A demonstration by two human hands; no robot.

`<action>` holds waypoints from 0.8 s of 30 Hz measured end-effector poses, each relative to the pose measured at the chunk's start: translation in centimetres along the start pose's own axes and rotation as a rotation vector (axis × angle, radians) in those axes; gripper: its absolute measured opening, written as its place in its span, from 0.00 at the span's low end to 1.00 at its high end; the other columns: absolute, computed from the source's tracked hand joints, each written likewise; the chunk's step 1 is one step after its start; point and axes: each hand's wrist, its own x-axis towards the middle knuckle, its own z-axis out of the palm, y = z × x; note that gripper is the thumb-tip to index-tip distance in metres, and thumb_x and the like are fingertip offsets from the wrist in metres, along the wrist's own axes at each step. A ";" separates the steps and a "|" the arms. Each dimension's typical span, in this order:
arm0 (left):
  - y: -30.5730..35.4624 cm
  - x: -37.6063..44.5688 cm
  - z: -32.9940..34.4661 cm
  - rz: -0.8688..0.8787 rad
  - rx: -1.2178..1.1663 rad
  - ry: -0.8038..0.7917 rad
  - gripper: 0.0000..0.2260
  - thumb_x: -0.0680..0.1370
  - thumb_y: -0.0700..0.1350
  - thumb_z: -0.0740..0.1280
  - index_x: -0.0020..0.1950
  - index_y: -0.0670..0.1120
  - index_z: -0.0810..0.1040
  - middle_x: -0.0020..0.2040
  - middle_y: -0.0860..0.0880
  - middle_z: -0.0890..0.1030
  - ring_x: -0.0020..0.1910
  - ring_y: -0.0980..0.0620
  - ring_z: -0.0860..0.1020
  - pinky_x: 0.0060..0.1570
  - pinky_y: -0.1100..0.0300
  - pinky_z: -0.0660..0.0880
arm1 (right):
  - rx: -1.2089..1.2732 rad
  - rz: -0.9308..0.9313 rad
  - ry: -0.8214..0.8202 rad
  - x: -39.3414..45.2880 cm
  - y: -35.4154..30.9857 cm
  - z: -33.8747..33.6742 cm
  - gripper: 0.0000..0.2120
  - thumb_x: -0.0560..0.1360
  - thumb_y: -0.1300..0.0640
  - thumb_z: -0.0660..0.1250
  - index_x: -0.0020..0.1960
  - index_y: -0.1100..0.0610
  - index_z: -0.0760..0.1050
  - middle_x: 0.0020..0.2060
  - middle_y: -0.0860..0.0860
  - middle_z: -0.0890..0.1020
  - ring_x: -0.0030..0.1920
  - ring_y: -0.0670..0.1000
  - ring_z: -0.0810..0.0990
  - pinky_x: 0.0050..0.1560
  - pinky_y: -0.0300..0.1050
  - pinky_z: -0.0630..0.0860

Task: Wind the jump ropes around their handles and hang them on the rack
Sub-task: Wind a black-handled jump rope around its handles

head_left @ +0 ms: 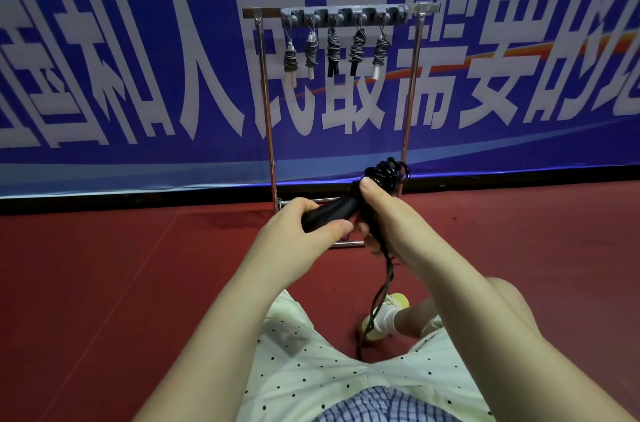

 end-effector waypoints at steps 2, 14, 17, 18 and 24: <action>0.2 -0.1 -0.1 0.020 -0.047 -0.064 0.15 0.67 0.62 0.70 0.46 0.54 0.74 0.37 0.57 0.79 0.35 0.56 0.77 0.39 0.57 0.73 | 0.032 -0.090 -0.010 -0.2 -0.3 0.0 0.22 0.70 0.36 0.62 0.35 0.55 0.68 0.26 0.51 0.65 0.24 0.48 0.59 0.27 0.42 0.55; 2.4 -2.4 2.4 -0.248 -1.326 -1.174 0.32 0.71 0.67 0.64 0.55 0.38 0.76 0.38 0.42 0.81 0.31 0.47 0.79 0.34 0.59 0.76 | 0.739 -0.219 0.104 -0.5 -0.3 0.2 0.19 0.77 0.52 0.63 0.31 0.61 0.72 0.17 0.49 0.74 0.19 0.44 0.75 0.21 0.33 0.71; 1.7 -1.9 2.8 -0.253 -1.145 -1.058 0.32 0.68 0.72 0.56 0.44 0.45 0.80 0.29 0.49 0.75 0.21 0.56 0.68 0.24 0.68 0.65 | 0.604 -0.235 -0.058 -0.6 0.5 0.6 0.34 0.47 0.33 0.77 0.35 0.60 0.73 0.21 0.50 0.75 0.24 0.46 0.75 0.31 0.38 0.72; 1.5 -1.7 2.6 -0.261 -1.100 -1.008 0.32 0.69 0.73 0.54 0.41 0.45 0.80 0.28 0.50 0.74 0.20 0.57 0.66 0.23 0.68 0.62 | 0.539 -0.197 -0.008 -0.5 0.8 0.5 0.32 0.45 0.31 0.76 0.33 0.58 0.76 0.23 0.52 0.74 0.26 0.47 0.74 0.33 0.40 0.71; 0.4 -0.9 1.7 -0.255 -0.756 -0.614 0.32 0.64 0.72 0.52 0.40 0.44 0.75 0.26 0.48 0.72 0.18 0.58 0.58 0.21 0.68 0.54 | 0.040 -0.102 -0.107 -0.3 0.9 0.0 0.26 0.79 0.39 0.50 0.29 0.52 0.69 0.23 0.49 0.66 0.22 0.44 0.57 0.24 0.38 0.53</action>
